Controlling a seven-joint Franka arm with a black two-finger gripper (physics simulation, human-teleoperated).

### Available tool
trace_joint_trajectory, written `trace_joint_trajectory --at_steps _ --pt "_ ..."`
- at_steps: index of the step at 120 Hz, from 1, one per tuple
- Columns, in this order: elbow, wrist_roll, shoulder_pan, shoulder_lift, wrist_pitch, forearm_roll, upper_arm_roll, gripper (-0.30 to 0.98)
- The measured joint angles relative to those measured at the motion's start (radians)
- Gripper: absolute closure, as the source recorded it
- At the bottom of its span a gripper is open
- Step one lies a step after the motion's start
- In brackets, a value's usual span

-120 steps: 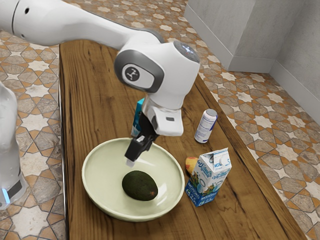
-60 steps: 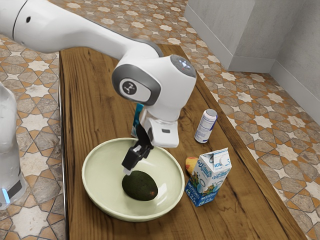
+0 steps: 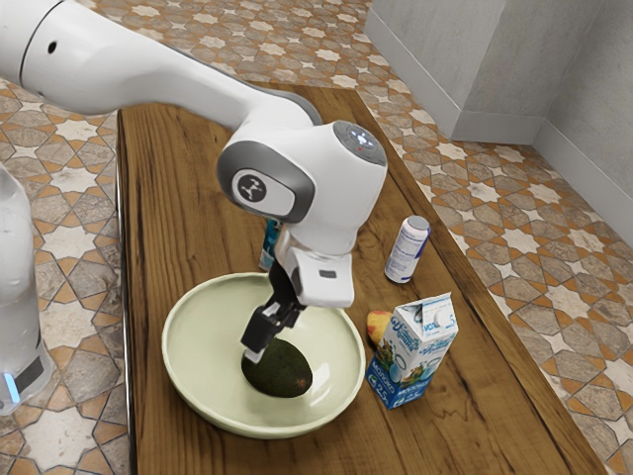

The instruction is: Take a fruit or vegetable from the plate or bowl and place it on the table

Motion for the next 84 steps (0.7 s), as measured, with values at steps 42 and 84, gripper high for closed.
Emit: trace_joint_trajectory --at_steps 42,84 --pt "-0.023 -0.006 0.009 0.001 0.025 0.022 -0.018 0.00" --pt "-0.036 -0.016 0.061 0.002 0.051 0.023 -0.075 0.00"
